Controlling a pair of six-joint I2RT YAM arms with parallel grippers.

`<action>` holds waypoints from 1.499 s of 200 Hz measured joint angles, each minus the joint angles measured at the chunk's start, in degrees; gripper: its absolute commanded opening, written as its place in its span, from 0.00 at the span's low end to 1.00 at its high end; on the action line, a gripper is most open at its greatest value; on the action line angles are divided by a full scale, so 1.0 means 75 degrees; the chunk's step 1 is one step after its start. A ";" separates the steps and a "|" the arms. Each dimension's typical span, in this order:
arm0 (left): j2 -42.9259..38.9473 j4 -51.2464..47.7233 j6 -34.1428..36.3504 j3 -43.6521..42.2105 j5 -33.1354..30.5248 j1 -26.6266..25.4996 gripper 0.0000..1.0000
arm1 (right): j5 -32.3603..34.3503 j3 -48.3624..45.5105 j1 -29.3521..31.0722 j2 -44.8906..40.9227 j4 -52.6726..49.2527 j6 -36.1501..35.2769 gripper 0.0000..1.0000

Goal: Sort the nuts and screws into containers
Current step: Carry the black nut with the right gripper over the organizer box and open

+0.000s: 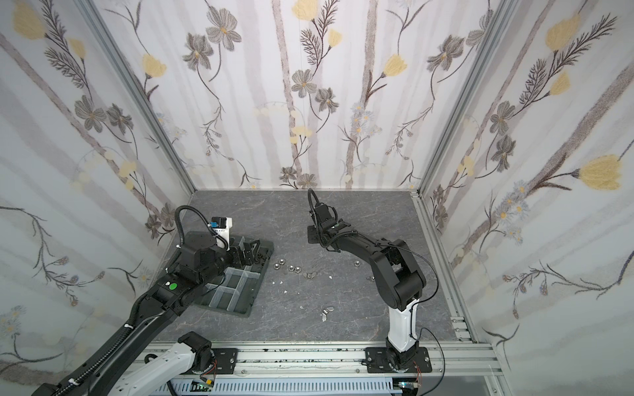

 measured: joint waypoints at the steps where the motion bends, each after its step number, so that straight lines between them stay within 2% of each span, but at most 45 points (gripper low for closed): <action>1: -0.0006 0.0000 0.0000 -0.0003 -0.0006 0.0000 1.00 | -0.0026 0.0029 0.0026 0.0012 0.0000 0.0000 0.11; 65: -0.0216 0.0000 -0.0239 -0.0064 -0.0979 0.0003 1.00 | -0.0991 0.0959 0.0895 0.0734 0.0087 0.0050 0.11; 126: -0.0044 -0.0006 -0.0924 -0.0067 -0.2952 0.0076 1.00 | -0.1527 0.1743 0.1431 0.1411 0.0187 0.0050 0.11; 161: 0.0070 -0.0052 -0.1239 -0.0052 -0.3698 0.0152 1.00 | -0.1696 0.1979 0.1719 0.1638 0.0283 0.0061 0.11; 221: 0.0096 -0.0058 -0.1367 -0.0055 -0.3920 0.0201 1.00 | -0.2037 0.2815 0.2060 0.2308 0.0274 0.0082 0.13; 300: 0.0017 -0.0026 -0.1262 -0.0085 -0.3745 0.0216 1.00 | -0.2046 0.3077 0.2107 0.2492 0.0114 0.0111 0.37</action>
